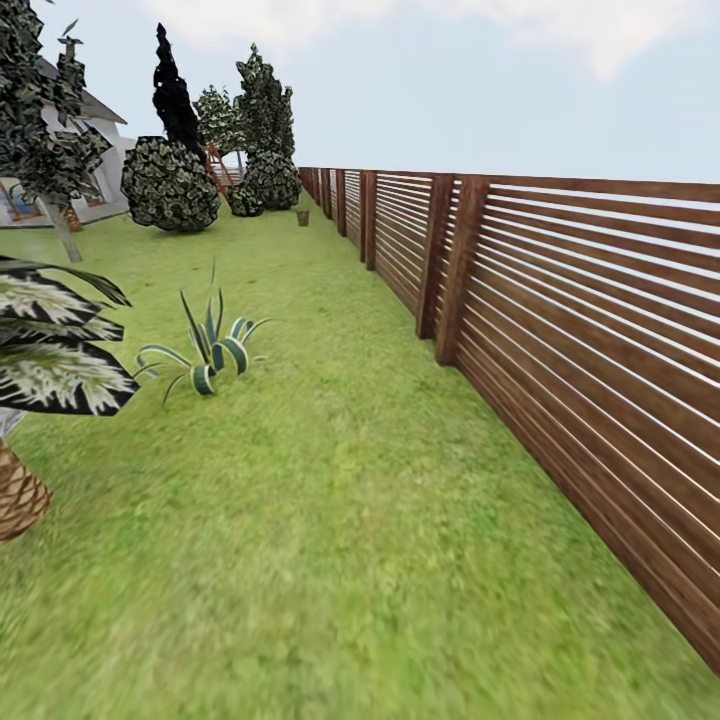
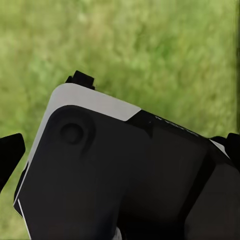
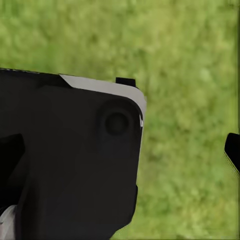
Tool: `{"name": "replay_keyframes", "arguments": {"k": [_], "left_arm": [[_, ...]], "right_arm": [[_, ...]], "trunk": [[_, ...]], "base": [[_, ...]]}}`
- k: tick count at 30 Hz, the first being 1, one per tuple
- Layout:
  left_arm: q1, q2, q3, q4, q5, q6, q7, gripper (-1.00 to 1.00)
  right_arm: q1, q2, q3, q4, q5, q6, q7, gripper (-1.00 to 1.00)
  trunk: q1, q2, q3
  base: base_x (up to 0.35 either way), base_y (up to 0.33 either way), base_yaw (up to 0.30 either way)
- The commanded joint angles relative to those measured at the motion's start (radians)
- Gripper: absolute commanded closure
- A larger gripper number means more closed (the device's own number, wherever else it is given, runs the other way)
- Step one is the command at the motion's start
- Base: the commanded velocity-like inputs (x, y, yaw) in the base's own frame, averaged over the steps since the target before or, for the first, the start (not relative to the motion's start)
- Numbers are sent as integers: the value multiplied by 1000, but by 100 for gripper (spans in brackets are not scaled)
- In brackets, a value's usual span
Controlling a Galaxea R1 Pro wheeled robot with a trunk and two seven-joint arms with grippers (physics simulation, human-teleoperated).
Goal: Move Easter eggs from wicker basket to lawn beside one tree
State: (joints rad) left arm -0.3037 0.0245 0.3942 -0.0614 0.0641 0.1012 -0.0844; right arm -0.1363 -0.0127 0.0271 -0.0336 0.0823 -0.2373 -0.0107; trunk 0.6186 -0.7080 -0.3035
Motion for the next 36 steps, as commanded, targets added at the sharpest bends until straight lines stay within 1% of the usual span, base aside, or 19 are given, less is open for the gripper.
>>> {"name": "replay_keyframes", "arguments": {"k": [1, 36], "left_arm": [[0, 0, 0, 0, 0, 0, 0, -100], [0, 0, 0, 0, 0, 0, 0, -100]], "right_arm": [[0, 0, 0, 0, 0, 0, 0, -100], [0, 0, -1, 0, -1, 0, -1, -100]], "trunk": [[0, 0, 0], [0, 0, 0]], "base": [[332, 0, 0], [332, 0, 0]]}}
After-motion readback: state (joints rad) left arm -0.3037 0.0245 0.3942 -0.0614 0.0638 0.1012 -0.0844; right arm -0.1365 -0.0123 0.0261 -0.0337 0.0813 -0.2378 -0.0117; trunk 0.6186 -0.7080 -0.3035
